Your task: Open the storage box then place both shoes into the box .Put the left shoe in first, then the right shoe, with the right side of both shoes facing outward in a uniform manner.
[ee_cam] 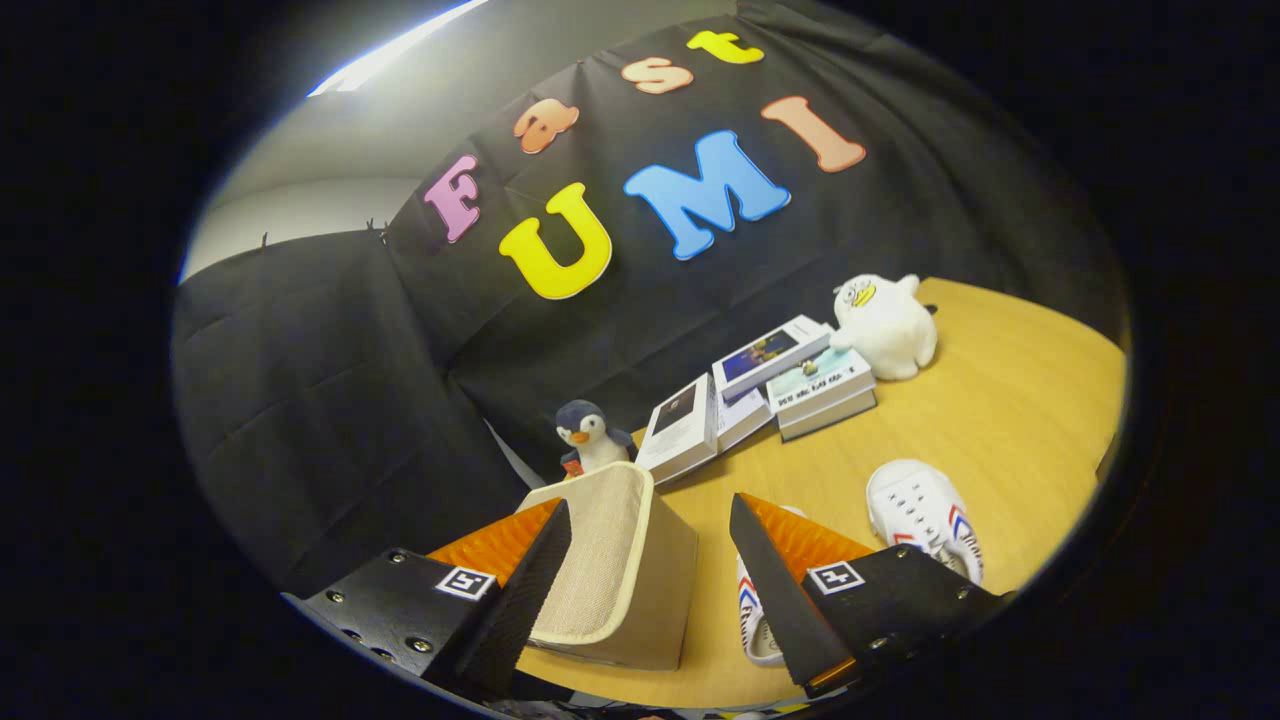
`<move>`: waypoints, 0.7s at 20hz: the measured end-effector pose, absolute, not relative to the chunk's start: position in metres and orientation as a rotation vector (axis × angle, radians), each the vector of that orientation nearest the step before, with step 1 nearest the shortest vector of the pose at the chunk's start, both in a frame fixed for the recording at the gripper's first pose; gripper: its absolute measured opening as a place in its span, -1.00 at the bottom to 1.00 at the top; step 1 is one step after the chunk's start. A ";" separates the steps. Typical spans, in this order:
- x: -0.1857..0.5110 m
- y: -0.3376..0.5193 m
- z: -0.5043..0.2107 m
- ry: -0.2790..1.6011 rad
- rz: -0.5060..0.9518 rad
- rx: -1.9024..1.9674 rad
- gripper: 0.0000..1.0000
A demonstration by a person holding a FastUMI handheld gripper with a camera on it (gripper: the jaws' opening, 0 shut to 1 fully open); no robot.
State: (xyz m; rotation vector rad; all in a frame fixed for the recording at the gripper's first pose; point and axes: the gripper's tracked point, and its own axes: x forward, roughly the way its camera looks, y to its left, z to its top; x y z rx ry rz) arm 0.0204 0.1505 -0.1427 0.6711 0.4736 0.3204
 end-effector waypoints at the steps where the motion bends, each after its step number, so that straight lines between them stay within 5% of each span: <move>1: 0.020 0.156 -0.150 0.505 0.330 0.715 0.95; 14: 0.006 0.237 -0.195 0.823 0.495 1.177 0.95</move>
